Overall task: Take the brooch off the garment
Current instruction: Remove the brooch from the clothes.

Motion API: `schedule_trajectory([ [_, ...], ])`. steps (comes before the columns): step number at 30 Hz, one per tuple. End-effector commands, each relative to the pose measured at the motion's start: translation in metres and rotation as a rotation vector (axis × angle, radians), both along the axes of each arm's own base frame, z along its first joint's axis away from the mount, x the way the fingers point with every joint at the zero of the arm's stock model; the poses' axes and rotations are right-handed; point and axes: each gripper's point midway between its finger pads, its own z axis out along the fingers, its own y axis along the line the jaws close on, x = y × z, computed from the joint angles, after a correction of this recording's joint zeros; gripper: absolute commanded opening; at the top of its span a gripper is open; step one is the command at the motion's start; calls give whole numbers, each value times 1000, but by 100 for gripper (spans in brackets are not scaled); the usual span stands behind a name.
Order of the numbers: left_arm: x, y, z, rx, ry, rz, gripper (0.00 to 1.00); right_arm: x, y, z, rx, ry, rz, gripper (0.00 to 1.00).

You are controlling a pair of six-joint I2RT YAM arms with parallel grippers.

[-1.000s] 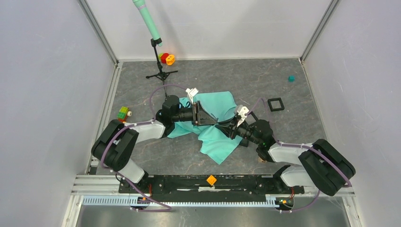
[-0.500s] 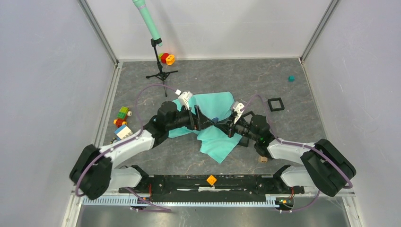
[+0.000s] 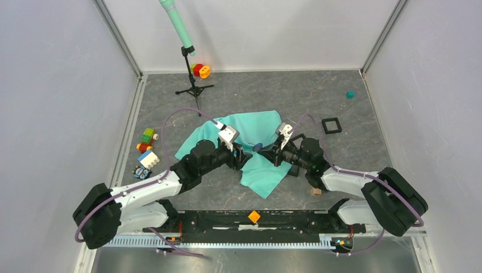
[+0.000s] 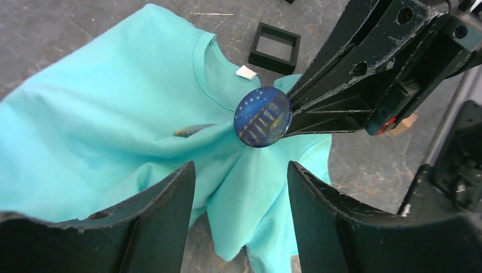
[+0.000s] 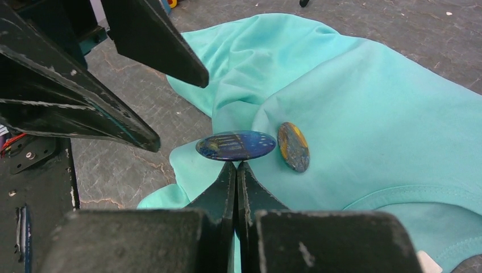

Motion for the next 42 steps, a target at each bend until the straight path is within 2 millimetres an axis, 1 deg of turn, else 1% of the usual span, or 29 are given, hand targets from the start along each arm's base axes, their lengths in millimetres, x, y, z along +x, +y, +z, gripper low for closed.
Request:
schedule_trajectory([
  [1, 14, -8, 21, 30, -210, -13, 67, 5, 7, 28, 40, -70, 16, 0],
  [5, 13, -16, 24, 29, -231, -41, 66, 5, 7, 26, 36, -68, 12, 0],
  [7, 11, -23, 24, 30, -230, -75, 63, 5, 7, 25, 36, -63, 15, 0],
  [12, 10, -32, 19, 75, -258, -106, 53, 5, 7, 28, 40, -70, 16, 0],
  [15, 11, -37, 21, 79, -268, -112, 51, 5, 7, 26, 37, -67, 16, 0],
  [17, 11, -39, 25, 77, -276, -117, 48, 4, 7, 26, 36, -65, 18, 0],
  [19, 11, -41, 29, 72, -284, -120, 47, 5, 7, 26, 37, -66, 17, 0],
  [25, 12, -48, 30, 81, -279, -140, 36, 4, 8, 26, 40, -64, 23, 0],
  [27, 11, -50, 29, 87, -271, -152, 36, 4, 8, 25, 38, -64, 23, 0],
  [28, 11, -51, 28, 88, -267, -153, 34, 4, 8, 26, 41, -66, 22, 0],
  [31, 12, -53, 27, 90, -263, -154, 22, 4, 7, 26, 40, -68, 18, 0],
  [33, 12, -53, 26, 99, -256, -154, 10, 4, 7, 26, 41, -66, 17, 0],
  [35, 14, -53, 25, 113, -245, -153, 2, 4, 7, 26, 40, -67, 16, 0],
  [38, 17, -49, 23, 127, -221, -121, 2, 4, 6, 26, 40, -68, 13, 0],
  [39, 19, -46, 22, 126, -204, -91, 2, 6, 6, 27, 40, -71, 4, 4],
  [40, 24, -41, 21, 126, -193, -44, 2, 6, 4, 26, 37, -69, -5, 10],
  [42, 27, -35, 21, 90, -162, 0, 2, 6, 2, 27, 38, -77, -14, 22],
])
